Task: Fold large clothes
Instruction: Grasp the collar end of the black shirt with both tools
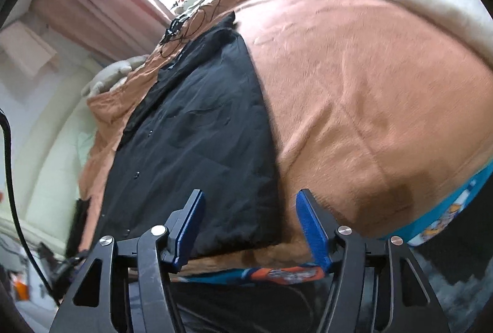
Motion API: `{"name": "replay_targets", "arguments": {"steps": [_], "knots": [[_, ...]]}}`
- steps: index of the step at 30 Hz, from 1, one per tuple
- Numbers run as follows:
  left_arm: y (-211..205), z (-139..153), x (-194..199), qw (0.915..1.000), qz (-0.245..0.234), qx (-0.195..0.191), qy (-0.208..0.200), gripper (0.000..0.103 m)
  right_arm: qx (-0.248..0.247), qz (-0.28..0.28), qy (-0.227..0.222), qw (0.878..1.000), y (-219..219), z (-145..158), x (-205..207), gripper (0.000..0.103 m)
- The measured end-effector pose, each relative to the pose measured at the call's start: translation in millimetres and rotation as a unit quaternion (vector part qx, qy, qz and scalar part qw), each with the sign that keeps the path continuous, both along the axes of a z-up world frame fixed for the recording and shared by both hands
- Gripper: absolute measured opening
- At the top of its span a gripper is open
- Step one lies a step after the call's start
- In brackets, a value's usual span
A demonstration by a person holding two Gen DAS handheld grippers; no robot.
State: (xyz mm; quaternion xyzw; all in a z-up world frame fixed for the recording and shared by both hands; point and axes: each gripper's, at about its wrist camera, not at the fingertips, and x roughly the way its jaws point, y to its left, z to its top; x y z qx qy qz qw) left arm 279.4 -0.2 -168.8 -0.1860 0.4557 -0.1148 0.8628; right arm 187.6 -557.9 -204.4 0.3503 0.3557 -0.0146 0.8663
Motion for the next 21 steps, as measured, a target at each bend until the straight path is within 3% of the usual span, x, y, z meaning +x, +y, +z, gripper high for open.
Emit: {"name": "replay_targets", "arguments": {"steps": [2, 3, 5, 8, 14, 17, 19, 21], "knots": [[2.7, -6.3, 6.8, 0.9999, 0.008, -0.009, 0.01, 0.057, 0.027, 0.004, 0.0, 1.0, -0.2, -8.0, 2.6, 0.061], [4.2, -10.2, 10.2, 0.9996, 0.007, -0.022, 0.016, 0.048, 0.037, 0.005, -0.004, 0.999, -0.1, -9.9, 2.8, 0.06], [6.6, -17.9, 15.0, 0.9979, 0.006, -0.057, 0.031, 0.042, 0.063, 0.011, -0.015, 0.998, 0.7, -13.2, 1.5, 0.06], [10.2, -21.6, 14.9, 0.9959, 0.011, -0.082, 0.036, 0.042, 0.098, 0.018, -0.027, 0.995, 1.9, -16.8, 1.0, 0.06], [10.7, -23.9, 18.6, 0.9918, 0.01, -0.119, 0.046, 0.042, 0.118, 0.017, -0.033, 0.992, 6.1, -22.3, 10.0, 0.059], [6.5, -27.1, 25.3, 0.9914, 0.014, -0.123, 0.045, 0.041, 0.119, 0.007, -0.027, 0.993, 5.5, -25.4, 15.6, 0.045], [4.8, -26.5, 26.7, 0.9914, 0.023, -0.121, 0.045, 0.041, 0.124, -0.008, -0.024, 0.992, 0.8, -28.6, 17.6, 0.022], [1.9, -24.4, 25.7, 0.9929, 0.028, -0.107, 0.046, 0.035, 0.136, -0.022, -0.022, 0.99, -2.9, -32.3, 17.0, 0.016]]}}
